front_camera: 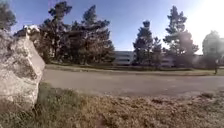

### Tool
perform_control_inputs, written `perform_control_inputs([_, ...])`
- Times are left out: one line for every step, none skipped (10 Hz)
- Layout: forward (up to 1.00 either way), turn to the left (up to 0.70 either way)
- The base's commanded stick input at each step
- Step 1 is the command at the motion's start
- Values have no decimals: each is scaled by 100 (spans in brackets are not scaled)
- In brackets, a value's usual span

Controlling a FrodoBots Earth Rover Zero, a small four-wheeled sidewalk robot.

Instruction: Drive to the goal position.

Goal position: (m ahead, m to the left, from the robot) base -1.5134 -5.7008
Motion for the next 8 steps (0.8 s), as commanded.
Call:
perform_control_inputs([45, -27])
perform_control_inputs([45, -27])
perform_control_inputs([45, -27])
perform_control_inputs([60, -15])
perform_control_inputs([60, -15])
perform_control_inputs([60, -15])
perform_control_inputs([60, -15])
perform_control_inputs([68, -14])
